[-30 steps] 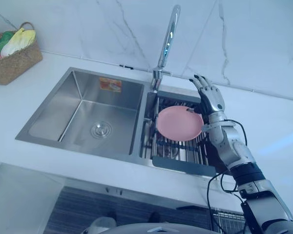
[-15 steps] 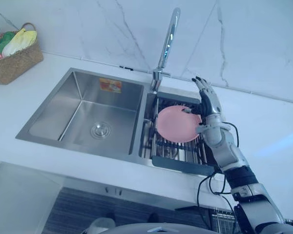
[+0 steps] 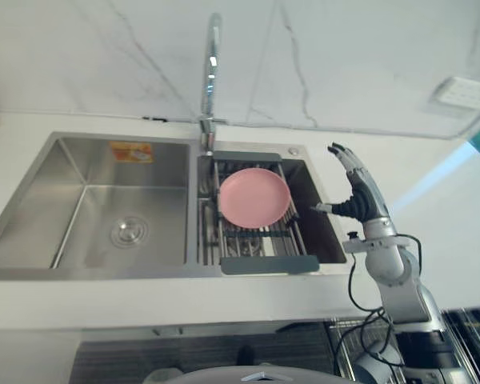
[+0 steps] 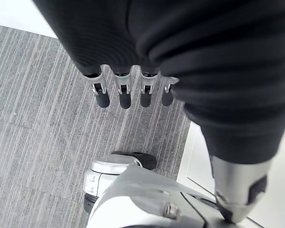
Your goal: Walk over to the sink, pick up the cup, carry it to the dishwasher, place the cup inside the dishwasher, then close the dishwasher door
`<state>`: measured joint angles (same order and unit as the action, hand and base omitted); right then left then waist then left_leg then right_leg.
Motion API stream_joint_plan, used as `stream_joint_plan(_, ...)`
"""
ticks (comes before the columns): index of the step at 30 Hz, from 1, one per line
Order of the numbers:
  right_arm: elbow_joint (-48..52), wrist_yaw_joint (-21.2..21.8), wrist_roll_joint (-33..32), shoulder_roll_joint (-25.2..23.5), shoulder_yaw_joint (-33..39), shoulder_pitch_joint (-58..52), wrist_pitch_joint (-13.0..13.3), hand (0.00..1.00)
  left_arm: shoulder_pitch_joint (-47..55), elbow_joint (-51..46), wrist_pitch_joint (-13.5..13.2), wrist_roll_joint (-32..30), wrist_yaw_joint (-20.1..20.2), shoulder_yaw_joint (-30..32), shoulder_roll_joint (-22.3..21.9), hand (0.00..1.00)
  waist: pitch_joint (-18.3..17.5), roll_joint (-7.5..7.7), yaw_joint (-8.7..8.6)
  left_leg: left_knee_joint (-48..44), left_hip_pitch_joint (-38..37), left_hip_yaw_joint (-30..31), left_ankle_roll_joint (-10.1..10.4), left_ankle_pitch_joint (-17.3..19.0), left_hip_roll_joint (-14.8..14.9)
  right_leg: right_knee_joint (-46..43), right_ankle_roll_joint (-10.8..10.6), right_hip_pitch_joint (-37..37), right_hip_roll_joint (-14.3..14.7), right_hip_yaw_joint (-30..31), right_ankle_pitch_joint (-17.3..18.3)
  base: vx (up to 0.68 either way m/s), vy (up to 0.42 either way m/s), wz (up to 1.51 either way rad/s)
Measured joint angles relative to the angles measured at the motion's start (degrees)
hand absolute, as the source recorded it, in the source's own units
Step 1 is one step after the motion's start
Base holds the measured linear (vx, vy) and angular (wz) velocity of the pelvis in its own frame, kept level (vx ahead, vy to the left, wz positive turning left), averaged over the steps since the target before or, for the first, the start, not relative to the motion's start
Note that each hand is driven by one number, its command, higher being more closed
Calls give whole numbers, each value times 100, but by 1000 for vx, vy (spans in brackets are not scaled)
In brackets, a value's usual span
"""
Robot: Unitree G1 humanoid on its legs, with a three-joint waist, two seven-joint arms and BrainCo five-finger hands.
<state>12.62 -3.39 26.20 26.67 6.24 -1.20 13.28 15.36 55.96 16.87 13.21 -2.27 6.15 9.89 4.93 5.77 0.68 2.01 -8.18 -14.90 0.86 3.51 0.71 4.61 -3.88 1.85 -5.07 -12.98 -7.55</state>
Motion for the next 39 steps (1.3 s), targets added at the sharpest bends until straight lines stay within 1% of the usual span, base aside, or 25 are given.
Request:
stream_joint_plan(1,57,168,-2,25,100,-130,205,0,-4,50,-2,2,0,-4,-13,0,-40,-48,-84,-18,-2,-48,16,39,18,0,8,-13,21,48,6,29,-13,-27)
stream_joint_plan(2,81,285,-2,121,119,-211,338,0,-32,141,1,7,0,-13,-22,0,-79,-92,-149,-34,-6,-112,21,69,33,1,12,-38,44,116,8,27,-11,-27)
stream_joint_plan(4,172,463,2,214,132,-346,473,0,-74,153,-5,18,-3,-114,-13,0,-100,-136,-192,-96,4,-192,32,128,64,8,20,-58,70,164,13,14,-12,-23)
stream_joint_plan(7,209,648,13,212,115,-415,680,0,-151,156,-30,128,-10,-295,27,0,-122,-170,-194,-103,-2,-226,44,139,95,38,49,-73,102,164,34,9,-12,-7)
stream_joint_plan(11,206,726,45,208,45,-414,787,0,-190,154,-126,301,-39,-532,31,0,-158,-228,-133,-105,-2,-199,47,138,111,39,53,-70,112,128,40,25,-3,4)
stream_joint_plan(12,194,738,117,207,-3,-411,786,0,-203,152,-134,313,-72,-627,47,0,-163,-236,-119,-105,-5,-162,47,138,113,40,47,-57,110,101,44,46,1,14)
stream_joint_plan(15,137,793,200,200,-212,-389,781,0,-205,151,-126,380,-115,-640,56,0,-160,-234,-114,-115,-46,-57,49,137,112,40,27,13,93,-37,58,28,1,17)
stream_joint_plan(18,-99,786,384,193,-410,-249,740,0,-222,142,-115,424,-125,-636,65,0,-154,-219,-56,-128,-43,24,45,135,97,41,12,43,68,-95,69,-17,4,14)
stream_joint_plan(20,-277,767,562,181,-459,-236,659,0,-221,141,-62,423,-131,-621,70,0,-149,-207,-38,-151,17,125,32,125,77,41,-2,78,33,-210,81,-28,6,24)
stream_joint_plan(22,-486,765,588,169,-604,-165,610,0,-210,141,9,422,-129,-585,78,0,-139,-188,1,-153,12,161,32,124,77,41,2,119,31,-238,92,-14,-3,12)
stream_joint_plan(25,-744,740,781,52,-746,-69,523,0,-210,141,62,421,-113,-433,71,0,-116,-146,17,-131,16,264,33,90,76,41,2,161,24,-356,116,-4,-13,17)
stream_joint_plan(28,-1076,634,960,37,-853,-11,486,0,-218,124,54,422,-105,-370,60,0,-104,-135,101,-83,24,371,38,47,69,40,3,171,17,-433,126,6,-10,16)
stream_joint_plan(33,-1653,505,1181,30,-1125,270,276,0,-213,125,12,453,-106,-338,54,0,-66,-126,133,-77,37,502,42,25,57,40,-4,217,-2,-557,152,9,-2,13)
stream_joint_plan(35,-1829,380,1205,30,-1181,339,263,0,-206,126,2,626,-114,-338,56,0,-60,-133,136,-77,72,561,30,7,43,39,-14,224,-24,-647,159,4,7,22)
stream_joint_plan(36,-1964,302,1274,30,-1185,420,242,0,-207,99,-1,701,-117,-332,55,0,-38,-135,164,-73,109,621,18,-17,21,36,-14,217,-48,-694,159,0,12,20)
stream_joint_plan(38,-2067,226,1414,28,-1194,477,227,0,-209,90,0,699,-117,-332,55,0,-30,-134,174,-62,111,674,10,-35,7,31,-14,222,-65,-746,159,6,10,19)
stream_joint_plan(39,-2096,142,1532,28,-1231,495,165,0,-209,82,0,701,-116,-324,55,0,-27,-127,188,-48,111,718,6,-56,-4,27,-15,230,-77,-797,159,1,10,15)
